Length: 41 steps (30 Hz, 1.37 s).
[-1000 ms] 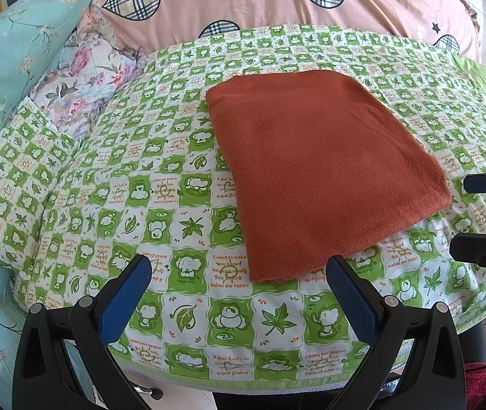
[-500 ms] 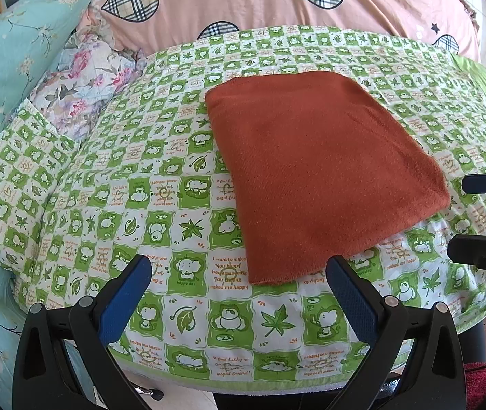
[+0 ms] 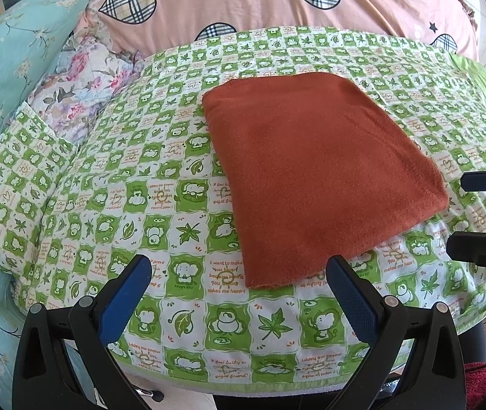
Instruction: Fold small clothes
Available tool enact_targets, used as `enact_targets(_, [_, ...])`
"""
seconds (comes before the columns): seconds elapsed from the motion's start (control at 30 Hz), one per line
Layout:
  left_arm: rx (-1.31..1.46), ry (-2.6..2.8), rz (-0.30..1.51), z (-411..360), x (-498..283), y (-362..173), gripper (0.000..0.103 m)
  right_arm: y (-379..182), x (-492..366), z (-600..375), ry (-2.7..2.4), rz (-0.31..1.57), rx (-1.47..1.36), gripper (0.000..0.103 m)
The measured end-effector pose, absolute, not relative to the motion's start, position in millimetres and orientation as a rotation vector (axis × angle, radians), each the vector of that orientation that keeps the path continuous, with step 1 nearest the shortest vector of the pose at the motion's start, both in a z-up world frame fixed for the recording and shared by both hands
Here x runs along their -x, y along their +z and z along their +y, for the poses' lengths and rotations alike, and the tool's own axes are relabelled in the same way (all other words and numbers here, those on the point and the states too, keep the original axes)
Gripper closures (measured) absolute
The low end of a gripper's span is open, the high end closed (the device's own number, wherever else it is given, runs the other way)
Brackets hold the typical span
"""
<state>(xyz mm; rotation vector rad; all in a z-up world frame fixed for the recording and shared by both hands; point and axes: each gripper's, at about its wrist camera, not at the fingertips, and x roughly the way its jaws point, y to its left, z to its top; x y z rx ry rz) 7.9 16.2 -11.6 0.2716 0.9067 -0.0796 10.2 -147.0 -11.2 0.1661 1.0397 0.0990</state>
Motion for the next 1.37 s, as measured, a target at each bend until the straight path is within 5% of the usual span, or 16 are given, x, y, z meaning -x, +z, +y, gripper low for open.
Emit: enact_targets(1.37, [-0.208,-0.045,0.875,31,-72,11,0.001,0,-65,-190,0.068,0.97,-0.246,0.001])
